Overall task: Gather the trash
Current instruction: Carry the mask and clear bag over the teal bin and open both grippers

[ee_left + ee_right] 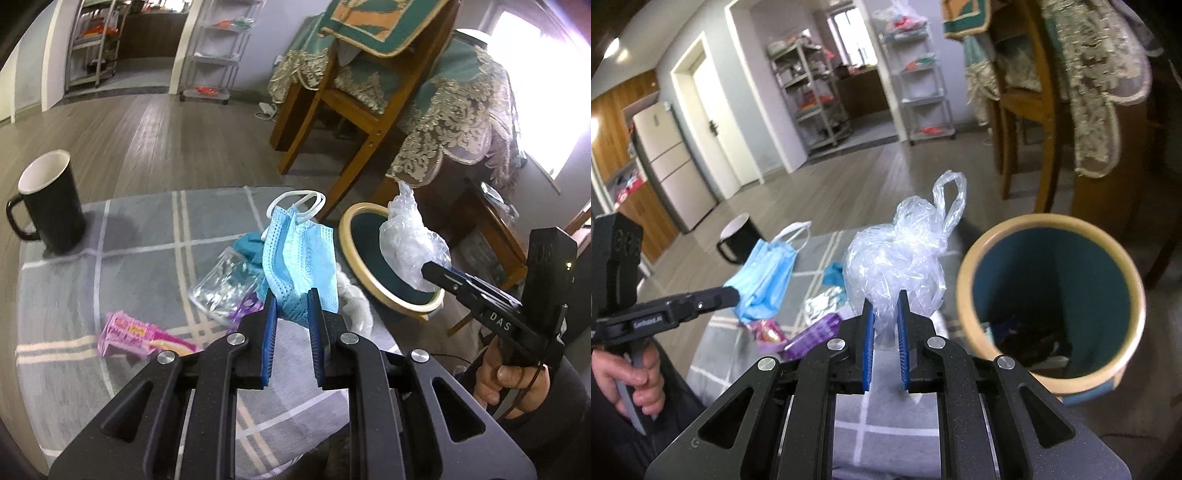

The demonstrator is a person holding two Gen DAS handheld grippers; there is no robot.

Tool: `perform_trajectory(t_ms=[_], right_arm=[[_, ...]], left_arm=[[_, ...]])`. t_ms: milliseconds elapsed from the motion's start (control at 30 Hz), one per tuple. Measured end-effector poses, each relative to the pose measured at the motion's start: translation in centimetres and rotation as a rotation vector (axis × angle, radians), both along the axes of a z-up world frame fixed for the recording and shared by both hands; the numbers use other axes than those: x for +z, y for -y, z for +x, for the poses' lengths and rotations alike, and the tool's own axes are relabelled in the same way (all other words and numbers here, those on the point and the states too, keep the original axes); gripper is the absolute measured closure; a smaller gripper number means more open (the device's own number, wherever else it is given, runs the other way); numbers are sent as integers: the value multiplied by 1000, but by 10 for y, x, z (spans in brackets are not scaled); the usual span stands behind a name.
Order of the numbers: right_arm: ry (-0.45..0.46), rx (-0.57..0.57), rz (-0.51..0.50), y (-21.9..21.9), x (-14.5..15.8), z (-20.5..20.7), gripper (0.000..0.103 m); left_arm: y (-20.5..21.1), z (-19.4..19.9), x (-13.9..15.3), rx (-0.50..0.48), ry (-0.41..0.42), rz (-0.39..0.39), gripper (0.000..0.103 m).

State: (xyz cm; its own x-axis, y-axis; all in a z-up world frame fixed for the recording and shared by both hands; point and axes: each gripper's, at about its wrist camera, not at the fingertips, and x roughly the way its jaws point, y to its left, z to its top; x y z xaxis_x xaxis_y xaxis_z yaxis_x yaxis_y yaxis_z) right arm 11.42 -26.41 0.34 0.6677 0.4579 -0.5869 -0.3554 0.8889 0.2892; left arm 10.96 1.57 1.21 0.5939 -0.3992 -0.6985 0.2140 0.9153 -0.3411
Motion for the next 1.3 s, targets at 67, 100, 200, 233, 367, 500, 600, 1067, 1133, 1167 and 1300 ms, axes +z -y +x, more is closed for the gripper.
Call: perform_trajectory(t_ms=[67, 100, 200, 233, 367, 500, 600, 1067, 1133, 1167, 1300], right_arm=[[9, -21, 8, 6, 4, 2, 90], [10, -29, 11, 8, 5, 4, 90], [10, -59, 20, 15, 6, 7, 90], [10, -70, 22, 19, 7, 8, 90], [7, -112, 27, 34, 7, 9, 90], [-11, -151, 25, 46, 3, 11, 90], [-18, -174, 11, 51, 1, 12, 90], [-73, -267, -17, 85, -13, 11, 90], [-84, -289, -38, 89, -15, 13, 90], [-91, -300, -45, 93, -17, 13, 90], [-113, -330, -50, 104, -24, 10, 90]], left_arm=[[5, 2, 4, -10, 6, 4, 87], [9, 4, 7, -16, 10, 5, 87], [18, 11, 13, -30, 16, 0, 87], [20, 12, 14, -36, 18, 0, 87], [37, 22, 20, -74, 31, 3, 87], [58, 31, 21, -115, 35, 5, 87], [74, 39, 18, -148, 29, 3, 87], [154, 81, -13, -295, -24, 20, 87], [166, 86, -17, -314, -32, 24, 87], [171, 89, -19, -324, -36, 28, 87], [191, 99, -33, -361, -64, 42, 87]])
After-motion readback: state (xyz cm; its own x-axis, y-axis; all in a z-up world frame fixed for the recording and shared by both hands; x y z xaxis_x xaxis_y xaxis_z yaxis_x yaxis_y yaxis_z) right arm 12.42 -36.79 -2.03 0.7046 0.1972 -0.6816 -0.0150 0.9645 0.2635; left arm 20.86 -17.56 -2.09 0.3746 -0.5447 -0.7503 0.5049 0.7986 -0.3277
